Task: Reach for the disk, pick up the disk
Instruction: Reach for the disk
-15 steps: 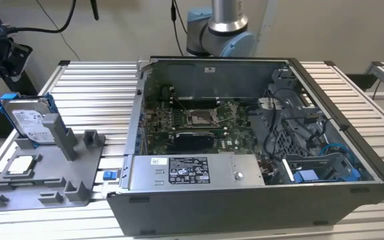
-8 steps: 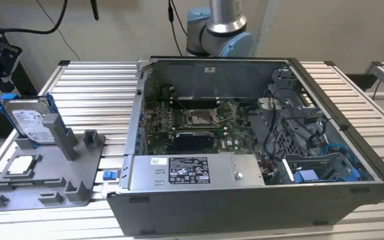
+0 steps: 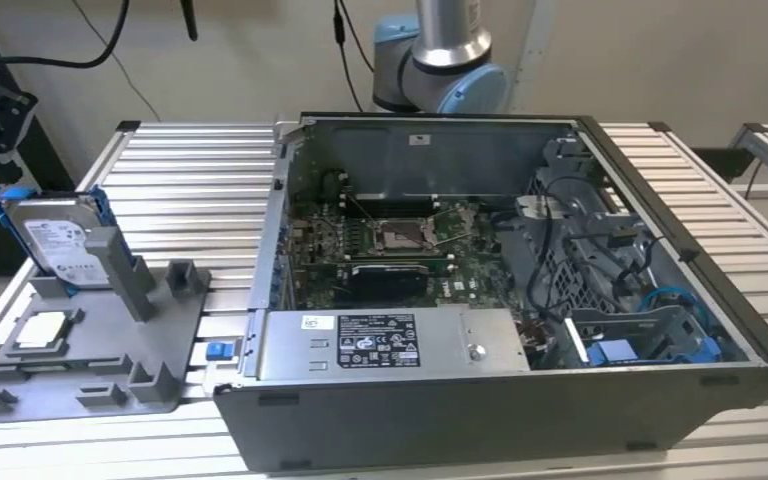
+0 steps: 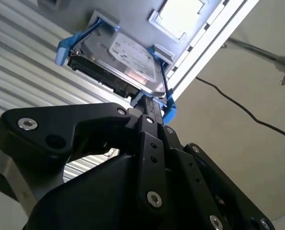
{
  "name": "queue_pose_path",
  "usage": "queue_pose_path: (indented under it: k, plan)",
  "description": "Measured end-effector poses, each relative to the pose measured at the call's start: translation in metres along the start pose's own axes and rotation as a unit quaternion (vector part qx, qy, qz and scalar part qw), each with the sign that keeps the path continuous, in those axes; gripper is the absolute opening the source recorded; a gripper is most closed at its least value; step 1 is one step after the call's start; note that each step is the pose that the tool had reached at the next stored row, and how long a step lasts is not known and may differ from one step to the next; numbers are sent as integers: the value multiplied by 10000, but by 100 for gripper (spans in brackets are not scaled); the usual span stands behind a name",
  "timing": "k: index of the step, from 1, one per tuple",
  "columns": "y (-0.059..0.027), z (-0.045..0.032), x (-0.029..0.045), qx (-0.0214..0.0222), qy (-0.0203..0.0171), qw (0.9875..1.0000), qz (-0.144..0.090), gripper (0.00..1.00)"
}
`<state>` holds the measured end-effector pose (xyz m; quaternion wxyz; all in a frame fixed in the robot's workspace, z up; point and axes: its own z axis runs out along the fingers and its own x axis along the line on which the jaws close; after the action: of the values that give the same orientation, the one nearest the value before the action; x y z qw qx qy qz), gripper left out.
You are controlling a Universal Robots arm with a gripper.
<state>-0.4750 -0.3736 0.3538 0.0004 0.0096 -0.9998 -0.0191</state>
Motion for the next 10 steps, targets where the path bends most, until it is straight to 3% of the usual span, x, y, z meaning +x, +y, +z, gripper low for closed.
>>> queue_pose_path:
  k: [10]
  plan:
    - [6,0,0,0,1,10000,0,0]
